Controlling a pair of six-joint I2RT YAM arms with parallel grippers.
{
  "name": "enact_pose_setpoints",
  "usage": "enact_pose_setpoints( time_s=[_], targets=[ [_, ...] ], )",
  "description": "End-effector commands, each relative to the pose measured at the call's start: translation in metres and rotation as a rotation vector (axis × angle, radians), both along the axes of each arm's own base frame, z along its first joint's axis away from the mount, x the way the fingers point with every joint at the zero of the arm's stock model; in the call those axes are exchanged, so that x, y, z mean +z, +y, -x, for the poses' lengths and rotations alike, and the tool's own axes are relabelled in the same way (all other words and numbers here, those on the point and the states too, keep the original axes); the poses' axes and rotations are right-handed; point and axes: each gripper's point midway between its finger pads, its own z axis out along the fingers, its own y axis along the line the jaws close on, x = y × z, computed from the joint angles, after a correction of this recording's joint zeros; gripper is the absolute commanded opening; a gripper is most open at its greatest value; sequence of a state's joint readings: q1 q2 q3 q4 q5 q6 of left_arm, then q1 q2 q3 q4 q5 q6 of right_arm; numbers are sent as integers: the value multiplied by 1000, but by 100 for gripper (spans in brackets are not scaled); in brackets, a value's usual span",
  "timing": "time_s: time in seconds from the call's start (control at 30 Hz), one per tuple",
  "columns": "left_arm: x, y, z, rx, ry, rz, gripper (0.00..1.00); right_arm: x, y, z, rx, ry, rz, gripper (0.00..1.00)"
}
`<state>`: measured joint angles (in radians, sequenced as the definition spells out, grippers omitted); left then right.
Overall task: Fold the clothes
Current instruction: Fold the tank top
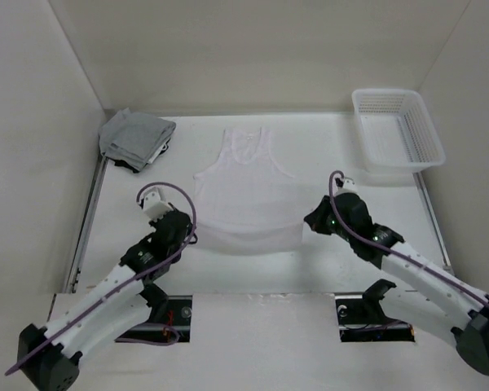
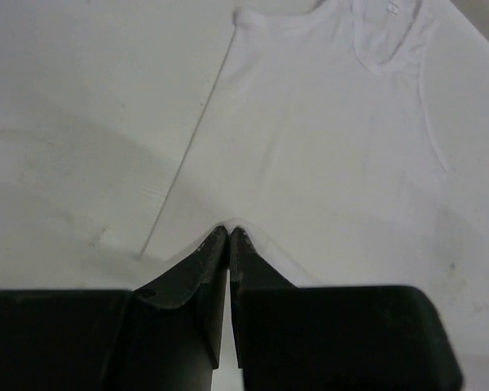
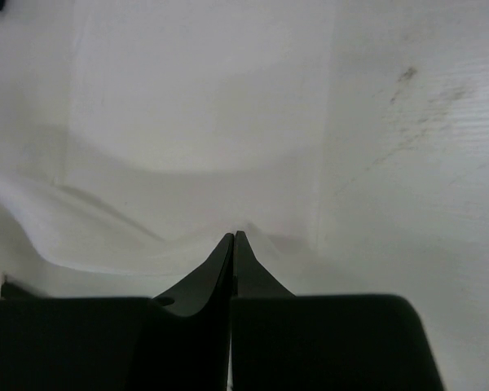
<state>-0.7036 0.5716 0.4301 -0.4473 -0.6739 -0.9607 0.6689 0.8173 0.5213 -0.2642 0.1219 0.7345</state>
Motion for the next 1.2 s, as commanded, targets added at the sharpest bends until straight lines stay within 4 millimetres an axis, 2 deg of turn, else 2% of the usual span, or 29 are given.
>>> enact_pose_setpoints(
  time_s=[0.0, 0.03, 0.07, 0.1, 0.13, 0.17, 0.2, 0.23, 0.27, 0.3, 0.33, 0.37, 0.4, 0.47, 0.53, 0.67, 0.7, 0.73, 0.77, 0.8, 0.87, 0.9, 0.93, 1.07, 1.1, 1.17],
  targets=[
    [79, 1, -90, 110, -259, -7, 4, 82, 5, -90, -89, -255, -68, 0],
    [93, 2, -125, 114, -286, -17, 4, 98, 1, -125, -121, -294, -74, 0],
    [97, 4, -141, 120, -292, -19, 4, 104, -1, -148, -140, -304, -78, 0],
    [99, 5, -152, 124, -294, -18, 4, 108, -2, -161, -149, -310, -81, 0],
    [105, 4, -183, 121, -293, -13, 4, 114, -2, -185, -159, -318, -85, 0],
    [106, 6, -208, 135, -287, -10, 4, 117, -3, -210, -171, -322, -90, 0],
    [105, 5, -213, 135, -286, -10, 5, 117, -4, -218, -177, -318, -92, 0],
    [106, 8, -247, 146, -277, -11, 5, 117, -1, -253, -177, -306, -106, 0],
    [101, 7, -273, 149, -265, -24, 7, 116, 0, -276, -175, -299, -119, 0],
    [96, 5, -287, 145, -253, -30, 10, 112, 0, -294, -185, -287, -127, 1],
    [84, 2, -310, 123, -226, -47, 15, 103, 0, -317, -195, -265, -135, 6],
    [67, -5, -332, 96, -196, -42, 30, 93, 4, -337, -191, -241, -141, 16],
    [57, -8, -346, 74, -178, -31, 39, 83, 4, -349, -196, -221, -141, 26],
    [47, -7, -355, 62, -157, -15, 49, 66, 4, -358, -211, -182, -127, 39],
    [49, -3, -346, 66, -162, 3, 50, 53, 0, -354, -230, -159, -109, 43],
    [51, -8, -284, 43, -199, 35, 48, 46, -14, -325, -259, -153, -67, 40],
    [42, -13, -260, 34, -186, 49, 46, 44, -14, -316, -256, -151, -66, 37],
    [26, -15, -232, 30, -154, 56, 45, 35, -10, -289, -247, -144, -78, 24],
    [19, -16, -222, 27, -141, 60, 45, 29, -8, -275, -243, -141, -89, 16],
    [4, -14, -201, 23, -109, 66, 43, 22, -5, -257, -242, -132, -108, 5],
    [-28, -6, -155, 31, -38, 102, 43, 1, 0, -218, -231, -102, -133, 0],
    [-35, -5, -143, 24, -22, 120, 43, -6, 2, -207, -227, -92, -135, 1],
    [-43, -1, -130, 32, -7, 152, 45, -14, 2, -190, -227, -77, -142, 7],
    [-58, 7, -122, 32, 41, 203, 46, -30, -1, -162, -217, -59, -125, 27],
    [-65, 6, -122, 24, 63, 219, 46, -41, -6, -153, -222, -39, -114, 33],
    [-75, 4, -121, 15, 102, 250, 46, -54, -11, -143, -233, -15, -105, 35]
  ],
)
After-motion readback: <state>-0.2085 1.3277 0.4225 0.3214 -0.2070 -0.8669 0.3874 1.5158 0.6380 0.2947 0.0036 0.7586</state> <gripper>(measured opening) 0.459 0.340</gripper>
